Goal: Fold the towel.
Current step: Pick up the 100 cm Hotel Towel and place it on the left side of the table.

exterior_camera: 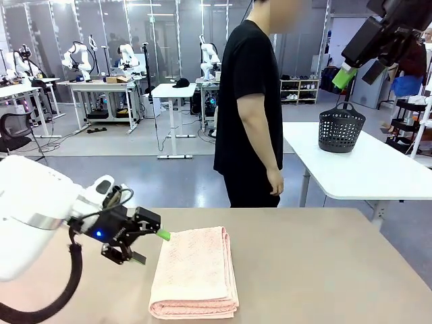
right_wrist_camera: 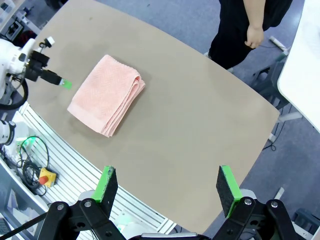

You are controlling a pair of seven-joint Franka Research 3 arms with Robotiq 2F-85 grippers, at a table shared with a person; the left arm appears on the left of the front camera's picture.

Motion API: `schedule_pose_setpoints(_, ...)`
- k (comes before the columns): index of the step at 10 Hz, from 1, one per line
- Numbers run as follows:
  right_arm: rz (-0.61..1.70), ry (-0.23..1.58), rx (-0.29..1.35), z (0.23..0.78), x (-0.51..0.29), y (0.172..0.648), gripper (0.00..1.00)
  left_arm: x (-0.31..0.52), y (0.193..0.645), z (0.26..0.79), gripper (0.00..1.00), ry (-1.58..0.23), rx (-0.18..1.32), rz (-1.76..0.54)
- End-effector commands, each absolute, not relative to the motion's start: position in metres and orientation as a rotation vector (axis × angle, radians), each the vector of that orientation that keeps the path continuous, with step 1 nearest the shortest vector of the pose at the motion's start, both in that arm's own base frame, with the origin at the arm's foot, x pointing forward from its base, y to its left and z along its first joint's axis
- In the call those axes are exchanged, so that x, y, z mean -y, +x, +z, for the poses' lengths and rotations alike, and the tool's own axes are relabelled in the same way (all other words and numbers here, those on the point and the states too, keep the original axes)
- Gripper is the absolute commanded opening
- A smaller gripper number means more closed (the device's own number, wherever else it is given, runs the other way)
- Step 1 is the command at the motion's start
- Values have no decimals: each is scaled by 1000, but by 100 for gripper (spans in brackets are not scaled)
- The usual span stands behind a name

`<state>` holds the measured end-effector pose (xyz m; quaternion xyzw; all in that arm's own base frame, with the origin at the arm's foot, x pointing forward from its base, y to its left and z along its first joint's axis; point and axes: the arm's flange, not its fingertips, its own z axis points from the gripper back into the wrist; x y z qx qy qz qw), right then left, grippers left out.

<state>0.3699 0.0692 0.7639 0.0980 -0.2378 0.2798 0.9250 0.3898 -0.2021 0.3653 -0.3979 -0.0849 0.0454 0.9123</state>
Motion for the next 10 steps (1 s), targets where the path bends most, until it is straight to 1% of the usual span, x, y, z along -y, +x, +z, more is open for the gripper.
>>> schedule_pose_setpoints(1,570,200,486,764,-68,371,100,217,401,335,100,-859,185,102)
schedule_pose_setpoints(2,570,200,486,764,-68,371,100,221,400,326,100,-889,188,123)
schedule_pose_setpoints(4,570,200,486,764,-68,371,100,223,399,308,100,-881,212,159)
schedule_pose_setpoints(7,570,200,486,764,-68,371,100,199,386,313,100,-841,216,148)
schedule_pose_setpoints(10,570,200,486,764,-68,371,100,202,388,307,100,-795,193,125)
